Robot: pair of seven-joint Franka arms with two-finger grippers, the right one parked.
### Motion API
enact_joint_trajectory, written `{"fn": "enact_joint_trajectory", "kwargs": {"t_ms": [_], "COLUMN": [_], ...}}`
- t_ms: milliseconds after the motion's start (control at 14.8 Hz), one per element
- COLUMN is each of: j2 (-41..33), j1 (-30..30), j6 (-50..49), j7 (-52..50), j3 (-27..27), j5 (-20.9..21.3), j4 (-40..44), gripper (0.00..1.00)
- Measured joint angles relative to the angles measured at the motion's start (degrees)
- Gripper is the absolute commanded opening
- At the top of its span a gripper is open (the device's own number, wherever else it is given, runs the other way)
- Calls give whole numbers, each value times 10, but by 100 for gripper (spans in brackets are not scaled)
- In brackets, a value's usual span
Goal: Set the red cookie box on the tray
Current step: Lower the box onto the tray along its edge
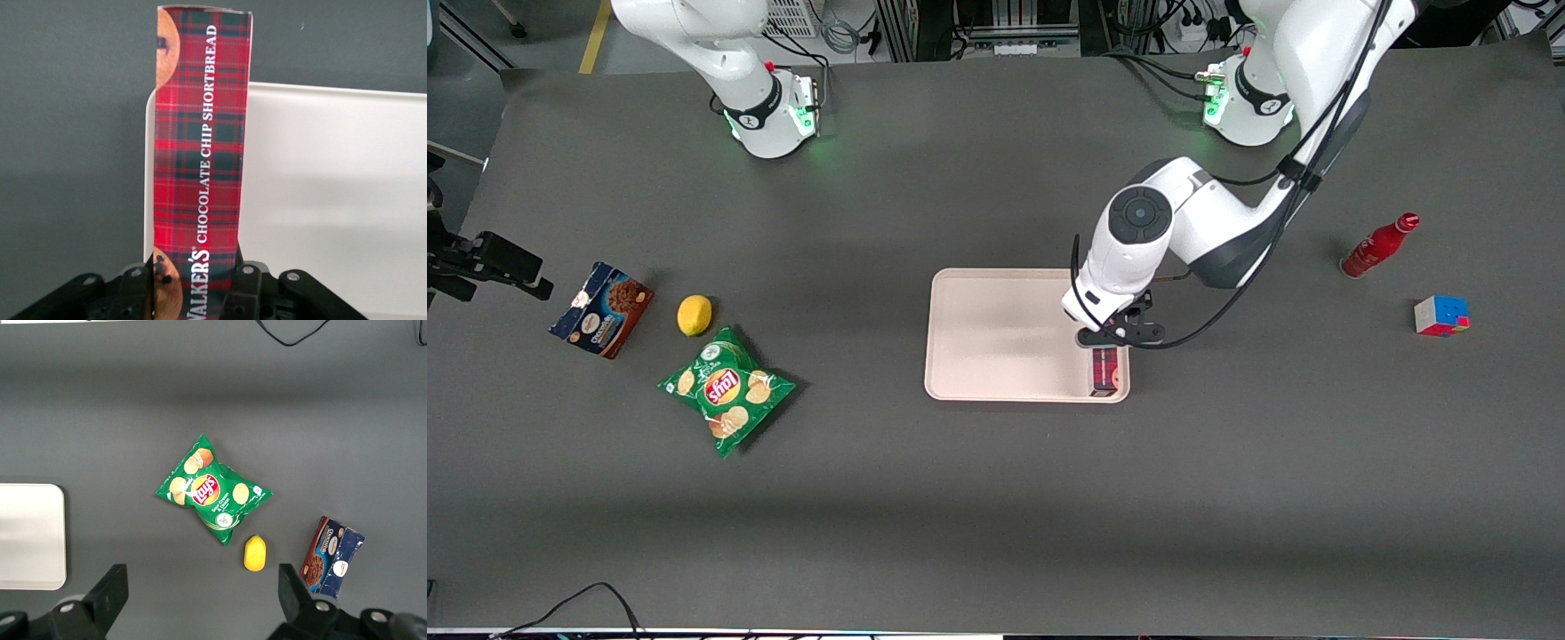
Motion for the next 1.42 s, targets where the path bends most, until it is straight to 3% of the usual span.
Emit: {"fn": "enact_joint_trajectory", "kwargs": {"t_ms": [809, 1011, 1146, 1213, 1281, 1348, 1416], "j2": [53, 58, 60, 60, 60, 60, 60], "j1": [2, 2, 2, 2, 2, 2, 2], "j6": [40, 48, 54, 55, 55, 56, 56], "j7": [-4, -5, -6, -7, -8, -8, -8], "j3": [9, 9, 9, 9, 9, 9, 9], "j5": [30, 39, 42, 43, 44, 44, 45], "j4": [-3, -6, -9, -10, -10, -10, -10], "gripper": [0, 5, 13, 23, 46, 62, 62]}}
